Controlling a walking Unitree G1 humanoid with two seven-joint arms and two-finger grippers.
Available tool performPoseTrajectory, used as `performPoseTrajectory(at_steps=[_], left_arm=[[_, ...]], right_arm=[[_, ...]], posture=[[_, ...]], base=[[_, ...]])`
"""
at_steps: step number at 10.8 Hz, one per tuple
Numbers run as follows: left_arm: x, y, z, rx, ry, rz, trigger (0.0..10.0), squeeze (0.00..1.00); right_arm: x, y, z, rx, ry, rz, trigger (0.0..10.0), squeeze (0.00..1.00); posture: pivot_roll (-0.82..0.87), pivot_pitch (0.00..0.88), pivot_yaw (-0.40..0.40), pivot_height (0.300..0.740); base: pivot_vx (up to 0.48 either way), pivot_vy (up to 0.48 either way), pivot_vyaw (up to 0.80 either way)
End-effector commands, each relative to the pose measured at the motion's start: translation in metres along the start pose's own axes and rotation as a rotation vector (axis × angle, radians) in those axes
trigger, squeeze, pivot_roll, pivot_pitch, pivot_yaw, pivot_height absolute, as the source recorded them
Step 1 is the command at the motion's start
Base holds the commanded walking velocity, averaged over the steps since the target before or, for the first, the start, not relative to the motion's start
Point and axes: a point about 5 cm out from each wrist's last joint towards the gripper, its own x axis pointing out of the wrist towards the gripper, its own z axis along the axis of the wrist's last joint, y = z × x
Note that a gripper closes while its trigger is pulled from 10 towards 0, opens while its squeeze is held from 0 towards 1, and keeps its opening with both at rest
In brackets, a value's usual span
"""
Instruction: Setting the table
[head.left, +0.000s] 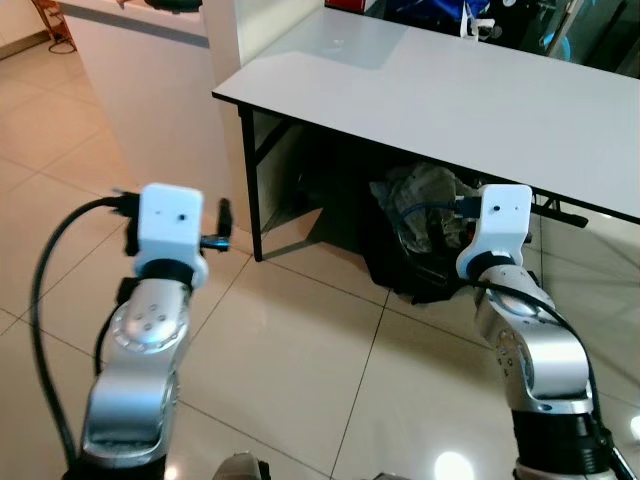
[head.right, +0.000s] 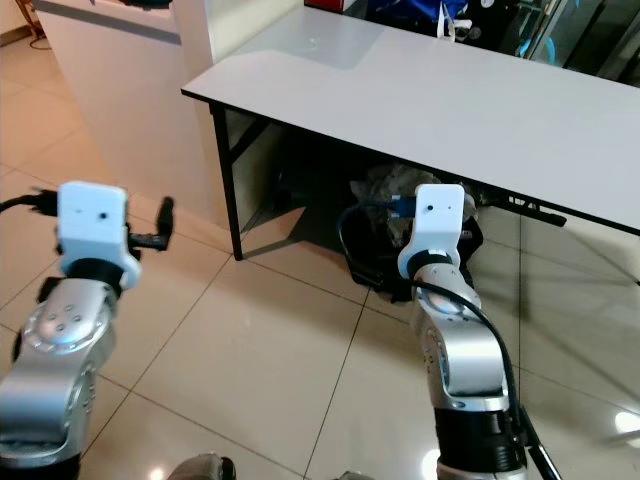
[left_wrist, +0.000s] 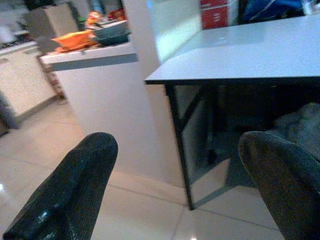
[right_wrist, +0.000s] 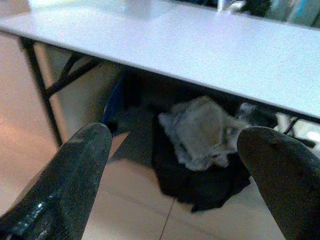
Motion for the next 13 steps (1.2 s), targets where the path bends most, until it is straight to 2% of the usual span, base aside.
performPoseTrajectory(at_steps=[1,2,5,7,10,13], left_arm=[[0.002,-0.005,0.002,-0.016,-0.013,-0.036,10.0,0.00],[0.004,-0.008,0.002,-0.035,-0.021,-0.066,10.0,0.00],[0.007,-0.010,0.004,-0.027,-0.038,-0.079,10.0,0.00],[0.009,-0.012,0.004,-0.026,-0.042,-0.093,10.0,0.00],[0.010,-0.014,0.006,-0.026,-0.052,-0.100,10.0,0.00],[0.002,-0.001,-0.003,0.004,-0.022,-0.059,10.0,0.00]], right_arm=[[0.001,0.005,0.000,0.018,0.022,0.058,10.0,0.00],[0.000,0.008,0.003,0.084,0.001,0.088,10.0,0.00],[0.000,0.014,0.000,0.033,0.007,0.112,10.0,0.00],[-0.001,0.019,0.001,-0.010,0.001,0.142,10.0,0.00],[-0.001,0.019,0.000,0.001,0.002,0.146,10.0,0.00],[0.001,0.026,-0.001,0.004,0.000,0.172,10.0,0.00]], posture=[[0.02,0.053,-0.038,0.740],[0.01,0.045,-0.026,0.740],[0.00,0.025,-0.009,0.740],[-0.01,0.011,-0.001,0.740],[0.00,0.005,-0.012,0.740],[0.04,0.002,-0.032,0.740]], base=[[0.000,0.000,0.00],[0.450,0.000,0.00],[0.480,0.000,0.00],[0.480,0.000,0.80],[0.480,0.000,0.80],[0.480,0.000,0.80]])
